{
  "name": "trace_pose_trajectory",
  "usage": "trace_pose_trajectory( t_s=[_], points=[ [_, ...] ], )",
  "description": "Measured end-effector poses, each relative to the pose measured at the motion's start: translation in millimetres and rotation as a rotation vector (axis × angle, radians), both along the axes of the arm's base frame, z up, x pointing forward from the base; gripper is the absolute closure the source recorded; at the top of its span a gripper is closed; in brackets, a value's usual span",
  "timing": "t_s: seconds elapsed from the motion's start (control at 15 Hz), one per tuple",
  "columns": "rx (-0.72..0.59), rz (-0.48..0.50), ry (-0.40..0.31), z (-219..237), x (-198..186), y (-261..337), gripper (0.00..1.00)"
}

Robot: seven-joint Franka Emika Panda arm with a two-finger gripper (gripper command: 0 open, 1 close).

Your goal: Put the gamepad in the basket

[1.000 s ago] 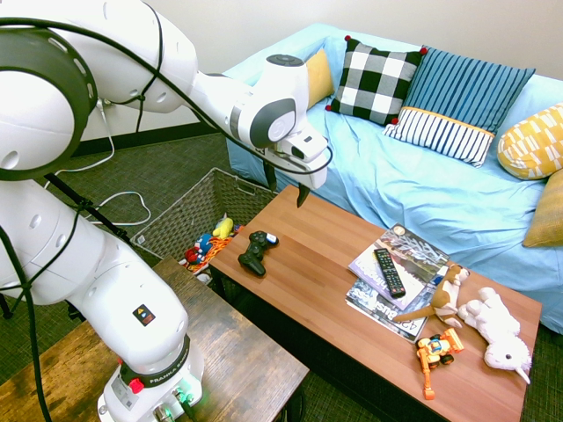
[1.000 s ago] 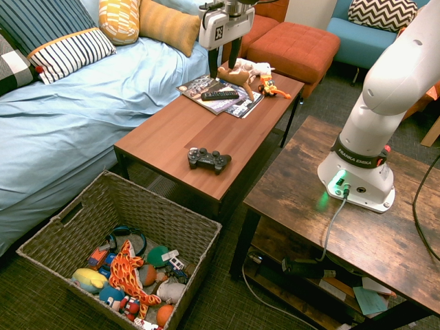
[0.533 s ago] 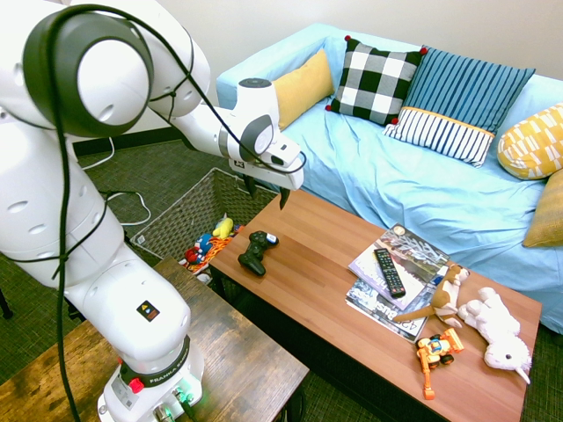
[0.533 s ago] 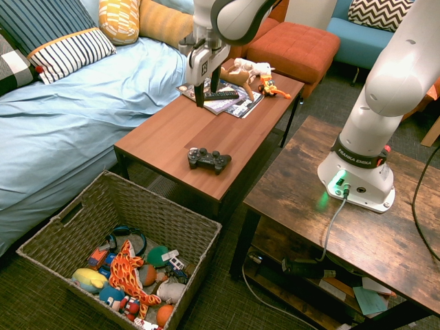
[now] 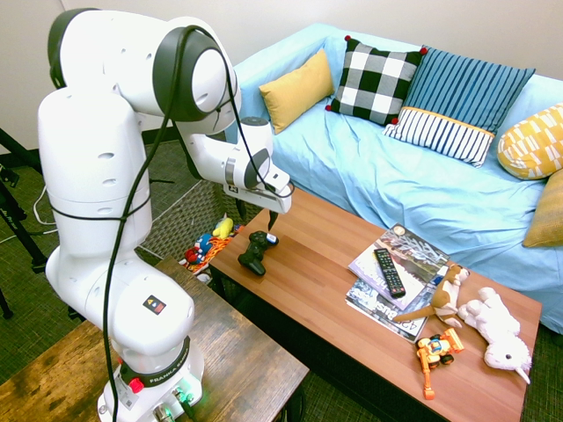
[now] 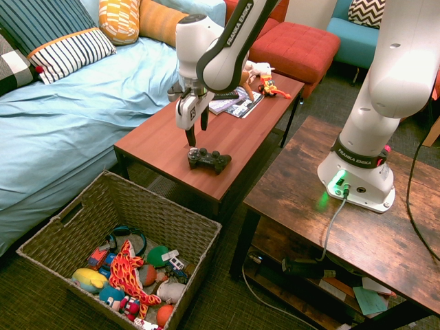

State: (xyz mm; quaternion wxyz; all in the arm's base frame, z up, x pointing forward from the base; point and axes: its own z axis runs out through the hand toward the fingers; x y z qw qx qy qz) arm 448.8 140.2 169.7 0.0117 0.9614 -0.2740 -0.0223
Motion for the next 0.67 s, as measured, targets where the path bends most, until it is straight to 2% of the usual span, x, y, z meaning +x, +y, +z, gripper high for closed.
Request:
trace_pose_trajectory(
  t_s=[0.27,0.67],
  points=[
    [0.006,-0.027,0.053,-51,-3,-4,0.00],
    [0.023,-0.047,0.088,-79,-11,-14,0.00]
  ],
)
